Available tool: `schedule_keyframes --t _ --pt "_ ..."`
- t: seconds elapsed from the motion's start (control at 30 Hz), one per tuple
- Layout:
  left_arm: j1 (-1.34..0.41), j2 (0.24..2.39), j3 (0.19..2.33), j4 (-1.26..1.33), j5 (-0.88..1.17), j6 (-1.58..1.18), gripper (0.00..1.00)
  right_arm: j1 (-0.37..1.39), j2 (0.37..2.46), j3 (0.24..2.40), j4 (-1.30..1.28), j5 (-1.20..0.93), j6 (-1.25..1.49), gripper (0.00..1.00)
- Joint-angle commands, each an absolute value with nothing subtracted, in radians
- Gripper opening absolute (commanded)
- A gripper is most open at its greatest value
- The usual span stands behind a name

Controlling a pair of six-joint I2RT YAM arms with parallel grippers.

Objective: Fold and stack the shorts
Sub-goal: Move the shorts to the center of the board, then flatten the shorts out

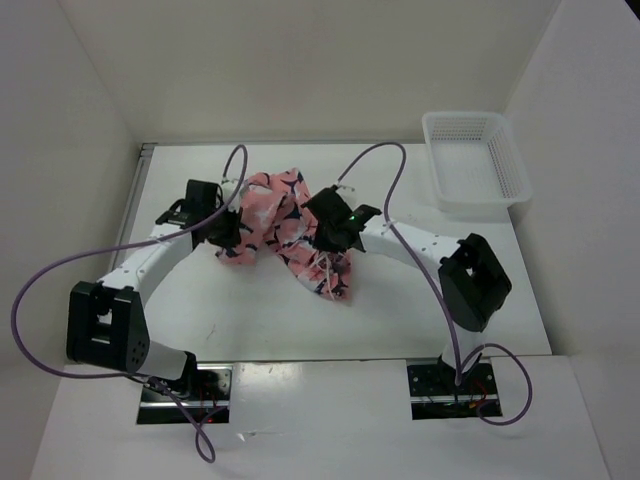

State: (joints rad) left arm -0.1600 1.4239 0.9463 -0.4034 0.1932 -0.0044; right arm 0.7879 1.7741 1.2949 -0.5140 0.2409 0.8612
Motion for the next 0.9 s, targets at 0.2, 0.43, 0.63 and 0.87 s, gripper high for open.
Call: schedule_keyframes --t 0.2,0.43,0.63,0.87 --pt "-0.034 1.431 1.392 -0.293 0.365 0.0 0.0 0.563 1.657 1.725 -0.526 0.29 0.631 0.01" --pt "0.041 1.566 1.869 -0.344 0.478 0.0 0.0 0.387 1.677 2.083 -0.584 0.169 0.575 0.01" --pt "0.084 1.493 1.812 -0.324 0.583 0.0 0.0 0.33 1.441 1.776 -0.468 0.124 0.566 0.01" --pt "0.084 1.189 1.148 -0.278 0.676 0.0 0.92 0.235 1.097 1.2 -0.405 0.084 0.615 0.47"
